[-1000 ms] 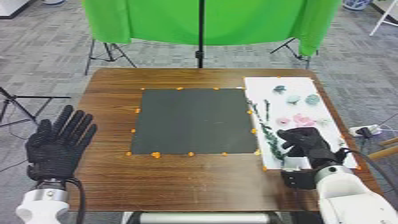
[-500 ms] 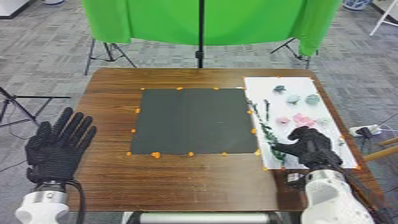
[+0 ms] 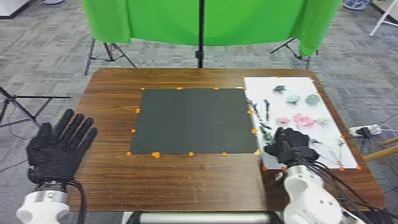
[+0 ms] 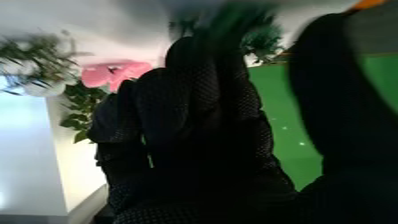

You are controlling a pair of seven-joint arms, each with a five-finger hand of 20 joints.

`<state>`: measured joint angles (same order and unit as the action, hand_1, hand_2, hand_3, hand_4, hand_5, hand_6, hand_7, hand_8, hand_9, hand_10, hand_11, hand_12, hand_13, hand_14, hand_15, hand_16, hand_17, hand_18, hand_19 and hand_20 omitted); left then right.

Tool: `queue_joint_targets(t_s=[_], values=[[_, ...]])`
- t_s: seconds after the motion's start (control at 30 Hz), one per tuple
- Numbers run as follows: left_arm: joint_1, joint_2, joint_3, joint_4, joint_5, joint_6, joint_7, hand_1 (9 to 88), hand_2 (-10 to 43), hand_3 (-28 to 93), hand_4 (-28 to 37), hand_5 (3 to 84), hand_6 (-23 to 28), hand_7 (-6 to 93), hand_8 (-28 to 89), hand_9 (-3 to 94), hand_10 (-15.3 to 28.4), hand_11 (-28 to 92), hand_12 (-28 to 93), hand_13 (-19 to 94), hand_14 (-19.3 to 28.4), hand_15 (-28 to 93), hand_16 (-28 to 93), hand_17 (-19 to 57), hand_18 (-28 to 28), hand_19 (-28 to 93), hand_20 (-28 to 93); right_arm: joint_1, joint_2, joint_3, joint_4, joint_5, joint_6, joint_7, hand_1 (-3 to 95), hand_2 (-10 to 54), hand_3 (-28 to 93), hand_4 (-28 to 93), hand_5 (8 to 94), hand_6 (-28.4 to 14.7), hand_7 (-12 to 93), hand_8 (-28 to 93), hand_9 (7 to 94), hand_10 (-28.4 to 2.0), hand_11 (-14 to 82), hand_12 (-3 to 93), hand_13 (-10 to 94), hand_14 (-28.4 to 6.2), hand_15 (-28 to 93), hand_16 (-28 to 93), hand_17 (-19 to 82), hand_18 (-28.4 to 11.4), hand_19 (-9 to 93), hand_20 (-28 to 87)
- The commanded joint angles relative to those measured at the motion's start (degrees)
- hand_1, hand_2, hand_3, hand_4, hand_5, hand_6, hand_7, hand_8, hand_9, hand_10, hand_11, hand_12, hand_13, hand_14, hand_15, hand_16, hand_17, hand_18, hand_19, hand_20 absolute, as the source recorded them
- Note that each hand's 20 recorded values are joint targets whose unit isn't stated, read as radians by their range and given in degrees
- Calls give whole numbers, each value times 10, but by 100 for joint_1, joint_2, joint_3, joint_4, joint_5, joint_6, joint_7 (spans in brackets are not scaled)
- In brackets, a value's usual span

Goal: Arrange flowers

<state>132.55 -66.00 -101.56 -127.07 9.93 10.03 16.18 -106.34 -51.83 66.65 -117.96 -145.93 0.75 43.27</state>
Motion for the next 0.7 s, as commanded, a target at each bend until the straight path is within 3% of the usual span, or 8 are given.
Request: queue_joint_targets(t_s=[0.03,0.23,0.4,0.43,0.5,0.53,0.57,0.7], values=[[23,-11,18,11,-43,31,-36,263,122,778,-282,459,79,78,-76,403,135,144,104,315,134,250,-31,-29,115,209,138,-125,-144,-238,255,296,-280,187,612,-95,512,-282,741,-40,315,86,687,-162,480,418,636,-157,760,333,335,-265,894,433],[57,-31,-17,7,-37,1,-38,263,122,777,-282,459,79,78,-76,402,137,144,104,314,135,251,-31,-29,116,210,137,-125,-130,-315,332,204,-132,199,624,-95,627,-282,768,-14,413,174,757,-137,403,544,682,-147,755,341,370,-263,904,436],[112,-46,-39,-7,-77,-9,-18,262,122,777,-282,458,79,75,-76,401,137,143,104,313,135,253,-31,-30,116,210,137,-198,-101,-184,84,269,513,319,608,-95,694,-280,768,-12,436,188,771,-133,386,550,692,-145,751,340,380,-264,908,435],[130,-38,-53,-10,-125,-14,-1,262,122,777,-281,458,79,75,-76,401,137,143,104,313,135,252,-31,-30,116,210,137,-203,-78,-144,-26,350,697,369,603,-95,701,-274,768,-11,437,189,777,-131,381,547,696,-143,749,338,383,-263,909,434],[187,-24,-111,-17,-342,-52,49,262,122,776,-281,458,79,75,-76,401,137,142,104,313,135,252,-31,-30,116,210,137,-196,-13,-62,-294,577,1072,474,596,-95,709,-259,768,-10,437,190,786,-129,373,548,702,-141,746,335,389,-263,913,431],[241,-33,-159,-38,-377,-33,70,262,122,776,-281,458,79,75,-76,401,137,142,104,313,136,252,-31,-30,116,210,137,-157,3,-35,-420,773,1269,545,594,-95,710,-254,768,-11,438,191,789,-127,370,548,703,-141,746,335,391,-264,914,429],[264,-40,-201,-42,-347,-21,79,262,122,776,-281,458,79,75,-76,401,137,142,104,313,136,252,-31,-30,116,210,137,-132,-1,30,-557,985,1408,600,592,-95,712,-250,768,-11,439,191,790,-126,369,549,705,-141,745,334,392,-265,916,429],[328,-72,-382,-2,-63,-385,26,261,121,775,-281,450,75,71,-77,396,135,138,103,309,133,246,-33,-30,116,209,136,0,-75,308,-1017,2033,2054,922,591,-95,715,-242,769,-9,440,194,795,-124,367,548,713,-142,747,334,401,-270,924,430]])
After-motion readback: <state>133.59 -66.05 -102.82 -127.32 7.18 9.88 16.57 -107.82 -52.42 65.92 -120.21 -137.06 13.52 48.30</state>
